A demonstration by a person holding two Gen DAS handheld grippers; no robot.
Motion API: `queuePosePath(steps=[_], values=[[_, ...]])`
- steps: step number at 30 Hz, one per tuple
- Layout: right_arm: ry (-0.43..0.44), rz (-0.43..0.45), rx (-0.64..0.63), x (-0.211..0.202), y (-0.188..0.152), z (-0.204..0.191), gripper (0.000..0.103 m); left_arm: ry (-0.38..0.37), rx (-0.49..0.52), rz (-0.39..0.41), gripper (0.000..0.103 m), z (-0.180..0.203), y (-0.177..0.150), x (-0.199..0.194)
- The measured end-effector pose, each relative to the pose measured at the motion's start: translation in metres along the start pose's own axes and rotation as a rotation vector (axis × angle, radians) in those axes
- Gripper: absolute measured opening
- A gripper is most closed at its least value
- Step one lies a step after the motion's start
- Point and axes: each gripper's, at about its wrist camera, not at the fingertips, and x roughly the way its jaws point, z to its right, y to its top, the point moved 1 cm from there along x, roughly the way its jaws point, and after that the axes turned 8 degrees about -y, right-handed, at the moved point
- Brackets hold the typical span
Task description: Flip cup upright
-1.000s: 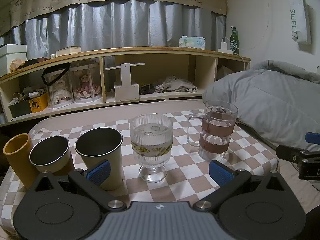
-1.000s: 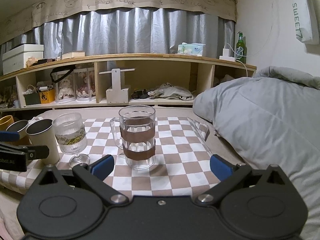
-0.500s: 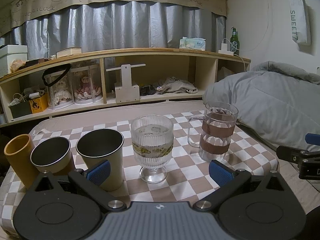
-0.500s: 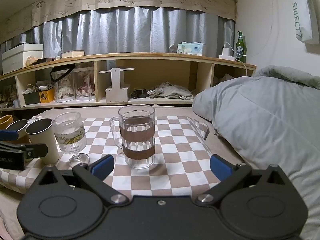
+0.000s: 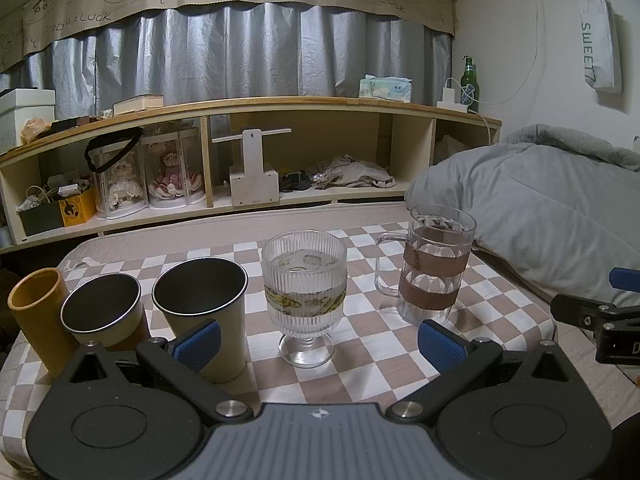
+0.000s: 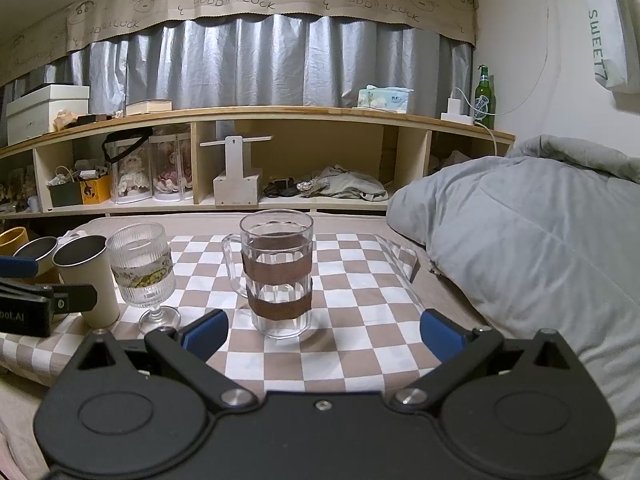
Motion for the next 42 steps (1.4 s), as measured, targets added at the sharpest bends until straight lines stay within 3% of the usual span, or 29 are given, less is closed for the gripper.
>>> queuePosePath(steps=[42], values=[[0.011,0.006,-0.026,-0.0022,-0.0010,-0.0048,0.103,0.003,-0.011,0.001,0.103,0.0010,0.0000,-0.0005]])
